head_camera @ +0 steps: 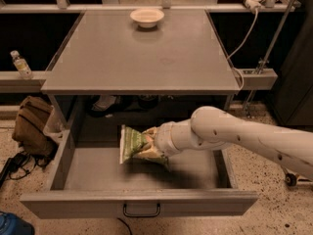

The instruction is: Pick green jalapeno chip bag from top drawer and place on counter

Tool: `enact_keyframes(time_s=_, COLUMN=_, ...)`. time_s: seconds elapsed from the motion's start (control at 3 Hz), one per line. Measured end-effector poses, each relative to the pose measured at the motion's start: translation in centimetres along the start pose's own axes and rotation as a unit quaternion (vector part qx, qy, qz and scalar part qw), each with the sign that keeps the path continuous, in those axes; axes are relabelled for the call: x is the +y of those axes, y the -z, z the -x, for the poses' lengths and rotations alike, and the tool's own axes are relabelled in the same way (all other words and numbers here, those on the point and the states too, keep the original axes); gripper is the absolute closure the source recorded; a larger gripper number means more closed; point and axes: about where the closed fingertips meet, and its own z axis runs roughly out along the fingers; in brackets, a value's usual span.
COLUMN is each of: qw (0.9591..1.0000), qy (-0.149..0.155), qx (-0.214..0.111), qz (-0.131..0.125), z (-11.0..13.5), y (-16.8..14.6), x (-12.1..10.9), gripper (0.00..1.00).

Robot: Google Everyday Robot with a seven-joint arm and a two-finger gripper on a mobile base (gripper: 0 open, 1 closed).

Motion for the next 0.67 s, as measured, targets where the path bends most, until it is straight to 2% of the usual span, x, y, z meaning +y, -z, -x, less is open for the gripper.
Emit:
enact_keyframes(time_s=0.33, qw=0.9990, qy=0.009, qx=-0.008, qz=-0.044, z=4.2, y=5.4, x=-0.2, gripper=1.00)
enact_keyframes(time_s=0.67, qw=0.9951, qy=0.047, qx=0.001, qz=-0.087, z=10.7, y=11.9, x=-1.0, gripper=1.00)
